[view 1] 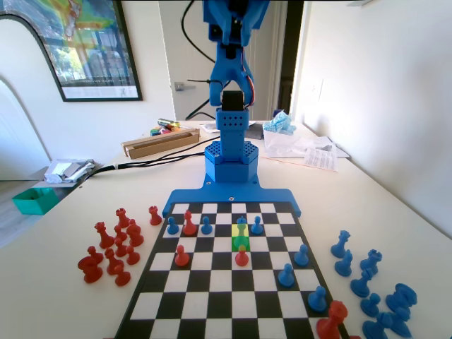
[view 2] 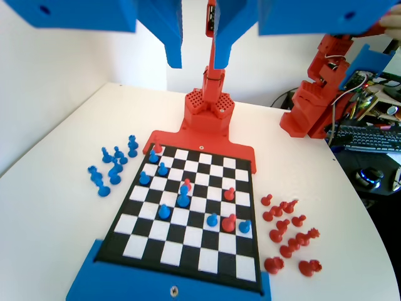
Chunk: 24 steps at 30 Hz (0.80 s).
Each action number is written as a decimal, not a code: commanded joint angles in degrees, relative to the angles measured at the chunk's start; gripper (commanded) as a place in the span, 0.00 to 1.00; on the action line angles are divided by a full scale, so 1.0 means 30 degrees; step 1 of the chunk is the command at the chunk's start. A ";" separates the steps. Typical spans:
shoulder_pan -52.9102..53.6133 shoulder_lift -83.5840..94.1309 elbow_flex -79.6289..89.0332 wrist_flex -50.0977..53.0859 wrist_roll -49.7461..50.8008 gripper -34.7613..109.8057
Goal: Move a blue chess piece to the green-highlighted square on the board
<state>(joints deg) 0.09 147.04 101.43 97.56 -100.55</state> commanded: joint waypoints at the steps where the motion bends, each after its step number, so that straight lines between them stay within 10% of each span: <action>1: 0.0264 0.3047 0.1934 0.0352 -0.0088 0.29; 24: 0.0674 0.9229 0.7852 -0.2490 0.0000 0.25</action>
<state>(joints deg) 1.49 172.62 124.54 91.14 -100.20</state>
